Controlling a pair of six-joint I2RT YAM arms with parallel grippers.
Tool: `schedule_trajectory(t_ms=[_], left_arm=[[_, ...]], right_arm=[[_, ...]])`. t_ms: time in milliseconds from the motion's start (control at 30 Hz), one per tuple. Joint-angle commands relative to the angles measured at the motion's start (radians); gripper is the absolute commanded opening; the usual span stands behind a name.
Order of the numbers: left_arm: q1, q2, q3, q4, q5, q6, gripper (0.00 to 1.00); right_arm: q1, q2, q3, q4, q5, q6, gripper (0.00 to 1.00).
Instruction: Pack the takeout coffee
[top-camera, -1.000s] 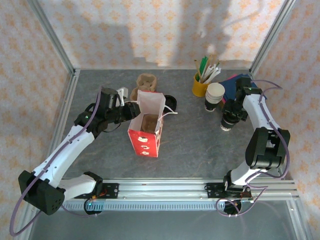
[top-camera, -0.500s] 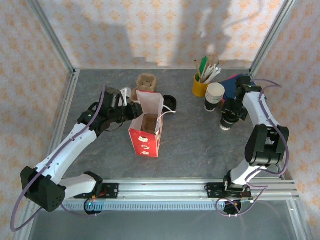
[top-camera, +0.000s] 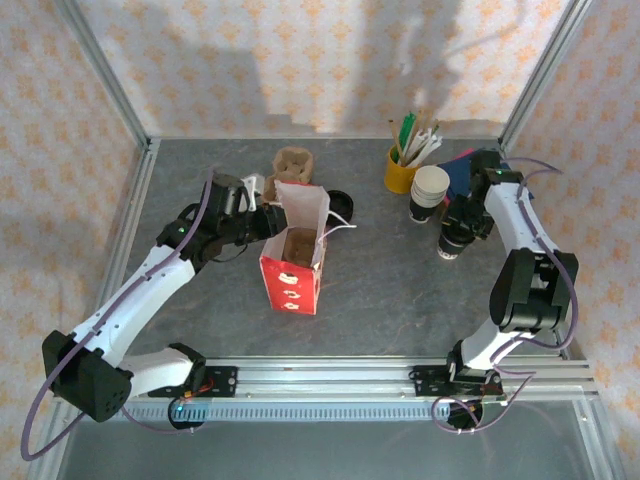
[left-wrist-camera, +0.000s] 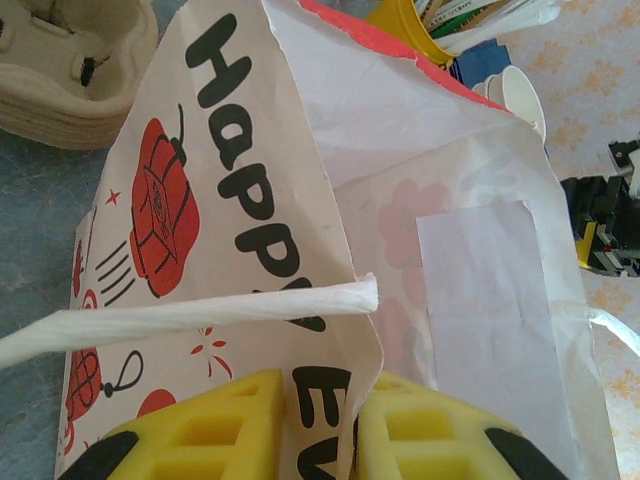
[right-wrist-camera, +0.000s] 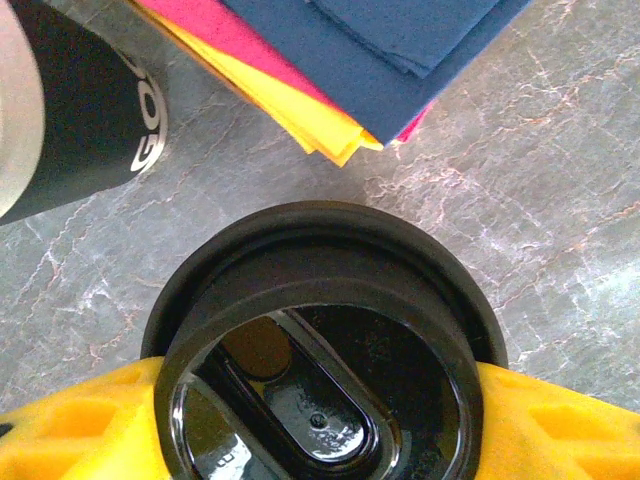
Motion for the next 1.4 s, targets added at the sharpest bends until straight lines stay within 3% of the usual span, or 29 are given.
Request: schedule_trajectory(t_ms=[0, 300, 600, 767, 1000, 1367], left_arm=[[-0.008, 0.011, 0.026, -0.024, -0.022, 0.012, 0.22], [-0.057, 0.019, 0.065, -0.033, -0.066, -0.022, 0.23], [-0.128, -0.045, 0.032, -0.013, -0.184, -0.158, 0.23], [-0.158, -0.087, 0.001, 0.003, -0.256, -0.230, 0.23], [-0.190, -0.143, -0.060, 0.040, -0.327, -0.337, 0.21], [-0.222, -0.220, -0.126, 0.088, -0.455, -0.478, 0.08]], right_arm=[[0.063, -0.022, -0.045, -0.047, -0.060, 0.033, 0.56], [0.227, -0.171, 0.016, -0.099, -0.041, 0.108, 0.56], [0.400, -0.176, 0.365, -0.185, 0.002, 0.183, 0.56], [0.475, -0.188, 0.490, -0.134, -0.002, 0.229, 0.55], [0.631, -0.079, 0.742, -0.222, 0.049, 0.262, 0.54], [0.883, 0.056, 0.968, -0.293, 0.109, 0.323, 0.53]])
